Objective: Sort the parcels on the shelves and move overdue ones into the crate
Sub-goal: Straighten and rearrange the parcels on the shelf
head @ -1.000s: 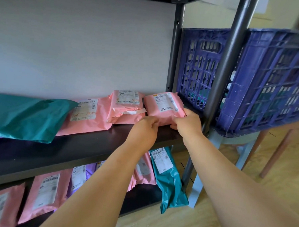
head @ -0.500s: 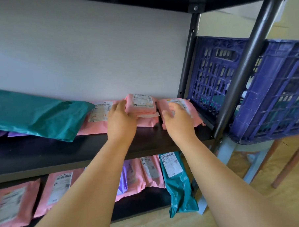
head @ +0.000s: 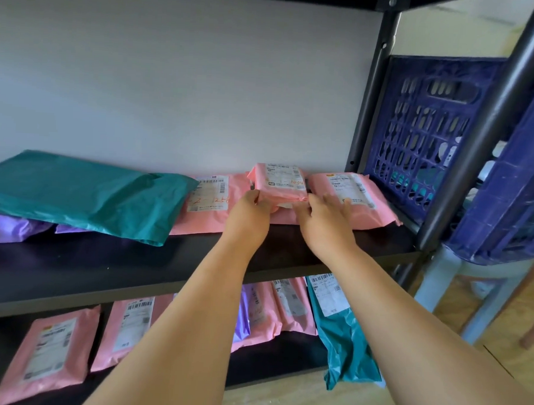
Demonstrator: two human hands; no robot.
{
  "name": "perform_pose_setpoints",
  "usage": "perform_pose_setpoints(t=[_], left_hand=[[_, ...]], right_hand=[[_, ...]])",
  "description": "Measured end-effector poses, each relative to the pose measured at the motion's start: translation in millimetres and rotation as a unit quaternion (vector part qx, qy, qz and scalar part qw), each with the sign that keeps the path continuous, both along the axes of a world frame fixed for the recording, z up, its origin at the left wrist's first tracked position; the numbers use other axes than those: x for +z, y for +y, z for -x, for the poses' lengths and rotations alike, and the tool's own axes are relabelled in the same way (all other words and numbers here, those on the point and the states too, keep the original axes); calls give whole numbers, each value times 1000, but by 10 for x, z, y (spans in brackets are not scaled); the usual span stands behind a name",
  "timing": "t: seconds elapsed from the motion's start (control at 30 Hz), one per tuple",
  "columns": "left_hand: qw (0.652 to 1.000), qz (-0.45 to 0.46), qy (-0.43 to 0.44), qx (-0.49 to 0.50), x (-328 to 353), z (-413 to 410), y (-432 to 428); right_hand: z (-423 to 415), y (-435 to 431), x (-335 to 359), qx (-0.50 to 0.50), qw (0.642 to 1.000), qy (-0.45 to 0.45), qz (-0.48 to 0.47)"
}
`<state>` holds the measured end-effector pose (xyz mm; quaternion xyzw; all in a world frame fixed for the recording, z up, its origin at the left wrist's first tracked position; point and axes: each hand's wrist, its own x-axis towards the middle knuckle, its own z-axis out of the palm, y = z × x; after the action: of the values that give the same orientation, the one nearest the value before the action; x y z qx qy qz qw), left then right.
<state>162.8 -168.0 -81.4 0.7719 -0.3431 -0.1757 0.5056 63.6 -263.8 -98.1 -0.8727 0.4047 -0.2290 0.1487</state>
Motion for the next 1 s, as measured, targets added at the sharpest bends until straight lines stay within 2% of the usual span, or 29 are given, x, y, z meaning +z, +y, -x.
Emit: perform_pose_setpoints(t=[0.13, 0.27, 0.57, 0.73, 0.87, 1.0], left_hand=[[994, 56, 89, 8, 69, 9, 39], [983, 107, 146, 31, 162, 36, 107], [935, 213, 284, 17, 349, 138, 351], [912, 248, 327, 8, 361, 120, 523], [897, 271, 348, -26, 406, 127, 670], [892, 279, 348, -70, 475, 181, 803]], right_hand=[[34, 57, 51, 3, 1000, -27, -12], [114, 134, 151, 17, 989, -124, -77], [329, 362, 273, 50, 968, -228, -94], [435, 571, 437, 66, 930, -311, -187], [502, 778, 687, 53, 851, -400, -337], [531, 927, 782, 55, 837, -393, -378]])
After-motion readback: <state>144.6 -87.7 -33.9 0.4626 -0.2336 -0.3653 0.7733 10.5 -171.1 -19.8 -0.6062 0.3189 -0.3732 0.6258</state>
